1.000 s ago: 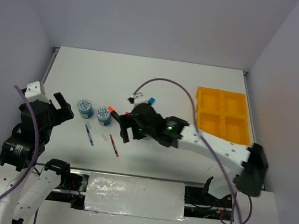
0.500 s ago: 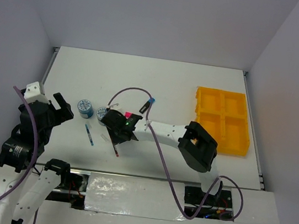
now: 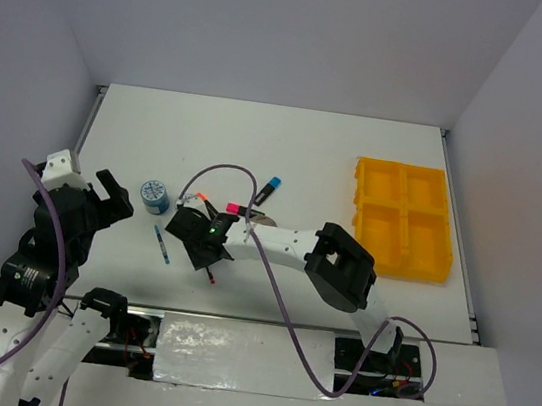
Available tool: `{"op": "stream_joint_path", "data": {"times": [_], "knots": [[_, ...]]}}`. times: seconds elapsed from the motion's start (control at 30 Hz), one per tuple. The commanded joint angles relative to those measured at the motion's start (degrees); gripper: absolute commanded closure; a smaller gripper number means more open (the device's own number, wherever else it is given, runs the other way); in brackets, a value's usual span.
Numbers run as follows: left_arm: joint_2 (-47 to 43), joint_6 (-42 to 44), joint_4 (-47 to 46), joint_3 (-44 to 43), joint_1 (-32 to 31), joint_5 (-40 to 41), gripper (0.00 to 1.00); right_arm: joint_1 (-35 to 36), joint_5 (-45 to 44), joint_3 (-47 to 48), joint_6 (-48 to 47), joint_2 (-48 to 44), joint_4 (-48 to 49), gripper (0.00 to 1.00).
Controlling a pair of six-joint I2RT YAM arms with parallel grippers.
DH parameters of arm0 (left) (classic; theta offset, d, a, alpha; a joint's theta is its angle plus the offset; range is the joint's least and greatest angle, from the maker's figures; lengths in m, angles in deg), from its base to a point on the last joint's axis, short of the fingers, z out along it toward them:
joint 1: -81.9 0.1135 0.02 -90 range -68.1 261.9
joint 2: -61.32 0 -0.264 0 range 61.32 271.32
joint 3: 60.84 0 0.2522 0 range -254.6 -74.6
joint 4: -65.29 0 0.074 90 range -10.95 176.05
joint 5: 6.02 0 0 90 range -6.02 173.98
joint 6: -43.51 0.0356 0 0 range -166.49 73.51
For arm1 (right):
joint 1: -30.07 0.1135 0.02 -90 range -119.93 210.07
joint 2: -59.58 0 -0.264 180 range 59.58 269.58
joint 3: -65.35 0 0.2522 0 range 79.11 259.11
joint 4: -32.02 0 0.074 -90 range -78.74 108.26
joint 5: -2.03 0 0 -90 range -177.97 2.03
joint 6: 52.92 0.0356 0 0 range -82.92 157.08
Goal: Sort the stationery into containers
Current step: Pick up the pen from the center of the board.
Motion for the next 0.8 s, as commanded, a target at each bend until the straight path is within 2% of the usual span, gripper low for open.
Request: {"op": "stream_joint_path", "data": {"times": [0.0, 0.17, 0.33, 0.77], "knots": [[-0.40, -0.81, -1.49, 0.09, -0.63, 1.22, 0.01, 0.60, -2.64, 3.40, 0.56, 1.46, -2.39, 0.54], [-0.39, -0.90, -1.49, 0.09, -1.07, 1.22, 0.01, 0.68, -2.46, 3.40, 0.56, 2.43, -2.66, 0.56], [-0.48, -1.07, -1.40, 0.00, -1.33, 1.57, 0.01, 0.68, -2.46, 4.01, 0.56, 3.66, -3.27, 0.62], [-1.36, -1.25, -1.14, 0.00, -2.48, 2.28, 0.01, 0.51, -0.88, -1.42, 0.65, 3.75, -2.13, 0.72]]}}
